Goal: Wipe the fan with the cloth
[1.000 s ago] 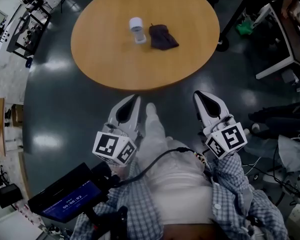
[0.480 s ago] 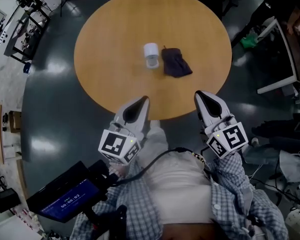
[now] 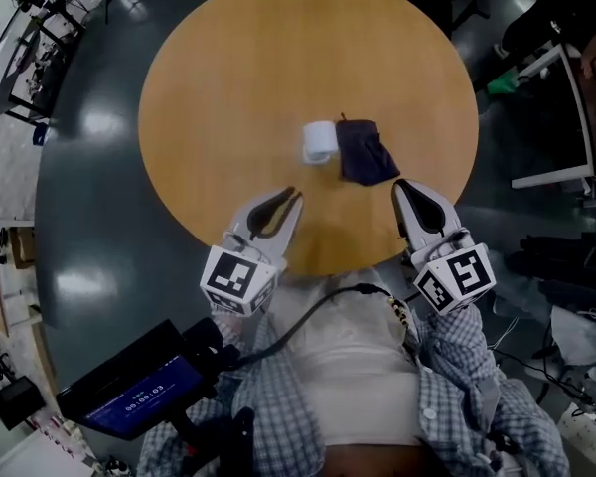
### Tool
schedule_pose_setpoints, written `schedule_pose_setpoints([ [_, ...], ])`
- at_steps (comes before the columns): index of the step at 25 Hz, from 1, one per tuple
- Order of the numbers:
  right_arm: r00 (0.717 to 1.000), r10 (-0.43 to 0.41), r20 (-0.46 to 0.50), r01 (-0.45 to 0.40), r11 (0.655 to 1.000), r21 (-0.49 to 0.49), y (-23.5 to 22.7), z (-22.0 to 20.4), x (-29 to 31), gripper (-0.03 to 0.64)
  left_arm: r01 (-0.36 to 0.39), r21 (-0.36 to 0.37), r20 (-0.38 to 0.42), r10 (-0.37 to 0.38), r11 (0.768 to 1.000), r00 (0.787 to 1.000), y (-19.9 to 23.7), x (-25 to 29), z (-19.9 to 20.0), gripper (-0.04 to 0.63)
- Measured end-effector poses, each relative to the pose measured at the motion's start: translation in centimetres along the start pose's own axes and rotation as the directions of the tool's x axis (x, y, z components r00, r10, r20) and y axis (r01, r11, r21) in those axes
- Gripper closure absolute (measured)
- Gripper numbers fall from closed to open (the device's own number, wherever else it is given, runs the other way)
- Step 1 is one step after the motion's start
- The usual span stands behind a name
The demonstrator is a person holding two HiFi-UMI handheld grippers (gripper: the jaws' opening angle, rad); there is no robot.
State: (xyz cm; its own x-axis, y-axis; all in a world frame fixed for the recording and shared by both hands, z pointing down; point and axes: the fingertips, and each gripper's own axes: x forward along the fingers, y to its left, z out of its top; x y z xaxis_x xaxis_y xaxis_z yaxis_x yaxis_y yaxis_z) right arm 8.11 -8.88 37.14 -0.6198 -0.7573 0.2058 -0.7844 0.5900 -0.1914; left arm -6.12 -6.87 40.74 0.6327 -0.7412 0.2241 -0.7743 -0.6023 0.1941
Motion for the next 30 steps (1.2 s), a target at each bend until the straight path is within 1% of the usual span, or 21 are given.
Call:
schedule_pose_setpoints([
  [4, 0.999, 0.005, -0.039, -0.005, 1.000, 0.015, 2.1, -0.6, -5.3, 0.614, 0.007, 0.037, -0.073, -0.005, 0.999, 0.997, -3.6, -2.6, -2.5, 0.517],
  [6, 0.998, 0.023, -0.057, -0.023, 1.000, 0.012, 2.7, -0.6, -5.3, 0.612, 0.013, 0.072, -0.107, -0.005, 0.997, 0.994, -3.0, -2.8, -3.7, 0.499],
  [9, 0.995, 0.048, -0.087, -0.048, 0.999, 0.004, 2.6, -1.0, -4.5, 0.590, 0.026, 0.117, -0.144, -0.009, 0.993, 0.990, -1.9, -1.9, -5.1, 0.453],
  [12, 0.992, 0.061, -0.106, -0.061, 0.998, 0.009, 2.0, -1.8, -4.2, 0.578, 0.038, 0.120, -0.163, -0.018, 0.992, 0.987, -1.5, -0.4, -6.6, 0.427],
  [15, 0.990, 0.067, -0.126, -0.066, 0.998, 0.012, 2.3, -2.7, -3.8, 0.577, 0.059, 0.138, -0.187, -0.033, 0.989, 0.982, -1.0, 0.1, -7.8, 0.403],
  [18, 0.987, 0.058, -0.148, -0.057, 0.998, 0.016, 1.7, -3.4, -3.9, 0.577, 0.081, 0.152, -0.190, -0.051, 0.985, 0.980, -1.1, 1.2, -8.2, 0.394],
  [21, 0.984, 0.053, -0.167, -0.050, 0.998, 0.023, -0.1, -4.7, -3.4, 0.577, 0.103, 0.161, -0.170, -0.075, 0.982, 0.983, -0.9, 3.7, -8.0, 0.388],
  [23, 0.982, 0.052, -0.181, -0.047, 0.998, 0.031, -0.4, -5.5, -3.2, 0.577, 0.128, 0.176, -0.161, -0.100, 0.976, 0.982, -1.0, 4.5, -7.9, 0.373],
  [28, 0.978, 0.045, -0.201, -0.037, 0.998, 0.044, 2.4, -6.7, -5.0, 0.577, 0.204, 0.203, -0.132, -0.180, 0.958, 0.975, -3.4, 2.4, -6.9, 0.368],
  [29, 0.978, 0.045, -0.203, -0.037, 0.998, 0.043, 2.7, -6.8, -5.1, 0.577, 0.226, 0.216, -0.125, -0.202, 0.950, 0.971, -3.9, 2.2, -6.7, 0.377],
  [30, 0.978, 0.046, -0.205, -0.038, 0.998, 0.042, 2.7, -6.9, -5.0, 0.577, 0.246, 0.228, -0.123, -0.223, 0.942, 0.967, -4.3, 2.4, -6.5, 0.407],
])
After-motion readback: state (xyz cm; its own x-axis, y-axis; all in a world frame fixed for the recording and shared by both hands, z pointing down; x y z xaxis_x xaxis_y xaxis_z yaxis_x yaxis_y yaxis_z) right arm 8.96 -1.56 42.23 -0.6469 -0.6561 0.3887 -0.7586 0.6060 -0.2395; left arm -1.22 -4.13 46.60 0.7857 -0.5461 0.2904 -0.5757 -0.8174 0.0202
